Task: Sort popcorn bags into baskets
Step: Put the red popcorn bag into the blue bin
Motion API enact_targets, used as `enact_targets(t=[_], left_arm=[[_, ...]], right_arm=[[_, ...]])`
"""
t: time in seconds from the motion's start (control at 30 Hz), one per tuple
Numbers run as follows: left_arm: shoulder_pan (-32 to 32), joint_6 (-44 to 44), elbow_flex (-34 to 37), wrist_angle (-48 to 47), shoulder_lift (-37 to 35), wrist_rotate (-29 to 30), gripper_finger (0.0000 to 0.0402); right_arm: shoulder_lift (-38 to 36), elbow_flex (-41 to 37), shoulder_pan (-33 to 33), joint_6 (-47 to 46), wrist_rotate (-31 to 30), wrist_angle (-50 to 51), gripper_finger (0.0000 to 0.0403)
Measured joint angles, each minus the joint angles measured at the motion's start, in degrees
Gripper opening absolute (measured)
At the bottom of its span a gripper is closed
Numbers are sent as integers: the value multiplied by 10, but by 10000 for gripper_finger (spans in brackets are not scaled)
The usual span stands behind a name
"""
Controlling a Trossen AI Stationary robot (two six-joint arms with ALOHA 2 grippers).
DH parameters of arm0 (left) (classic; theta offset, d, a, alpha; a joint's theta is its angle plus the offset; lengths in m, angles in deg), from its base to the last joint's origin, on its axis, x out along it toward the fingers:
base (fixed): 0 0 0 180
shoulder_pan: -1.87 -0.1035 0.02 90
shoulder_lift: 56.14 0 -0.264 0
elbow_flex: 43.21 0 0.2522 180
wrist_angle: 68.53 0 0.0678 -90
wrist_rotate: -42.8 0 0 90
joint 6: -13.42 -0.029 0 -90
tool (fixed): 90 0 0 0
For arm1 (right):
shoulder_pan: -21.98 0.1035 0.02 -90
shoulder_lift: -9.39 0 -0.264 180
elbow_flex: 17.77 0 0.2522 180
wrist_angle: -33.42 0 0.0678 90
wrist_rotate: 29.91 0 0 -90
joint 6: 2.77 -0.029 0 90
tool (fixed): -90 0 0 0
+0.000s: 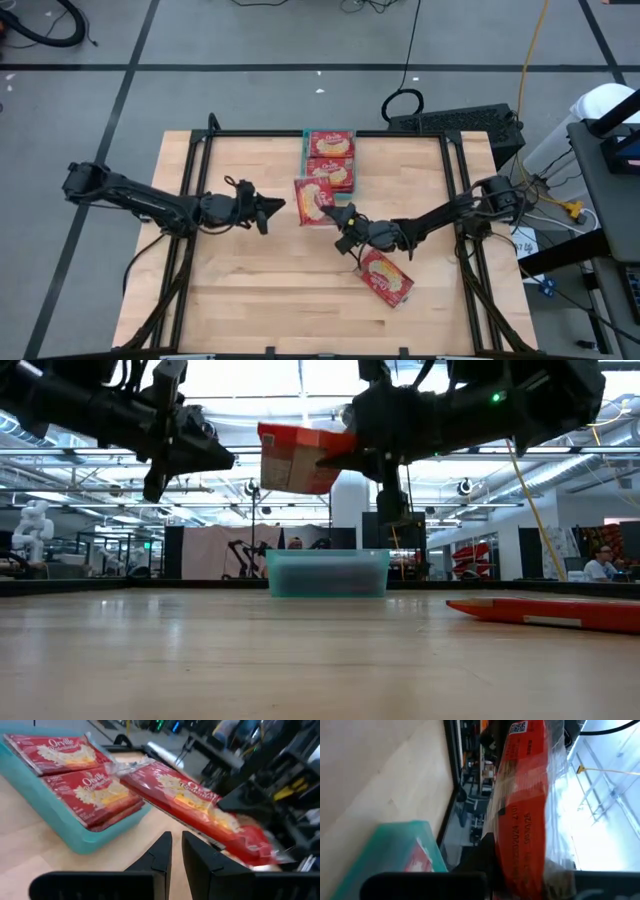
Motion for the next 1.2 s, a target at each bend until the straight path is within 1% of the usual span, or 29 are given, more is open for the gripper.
enact_targets(t=[0.13, 0.23, 0.37, 0.47, 0.57, 0.63, 0.7, 0.8, 0.93, 1.07, 1.2], left_arm=[[-4, 20, 37, 58, 0, -10, 48], [-4, 34, 49, 71, 0, -22, 71], [-13, 42, 50, 78, 0, -21, 138], [-30, 42, 50, 98, 0, -20, 196], [-49, 45, 50, 108, 0, -19, 245], [-63, 46, 50, 105, 0, -16, 268], [-74, 45, 50, 107, 7, -15, 281], [-80, 49, 50, 105, 21, -16, 284], [-81, 64, 50, 123, 53, -21, 264], [-80, 62, 50, 212, 96, -56, 232], [-82, 23, 50, 313, 140, -76, 191]], right_arm=[[5, 0, -12, 18, 3, -8, 15], [5, 0, -20, 33, 23, -15, 15], [5, 0, -26, 74, 63, -21, 15], [5, 0, -30, 97, 93, -16, 15], [5, 0, -32, 117, 124, -10, 15], [5, 0, -32, 126, 136, -11, 15], [5, 0, -33, 130, 142, -16, 15], [5, 4, -40, 134, 140, -14, 15], [5, 5, -49, 142, 139, -14, 15], [4, 5, -56, 140, 156, -17, 15], [4, 5, -58, 139, 168, -18, 16]])
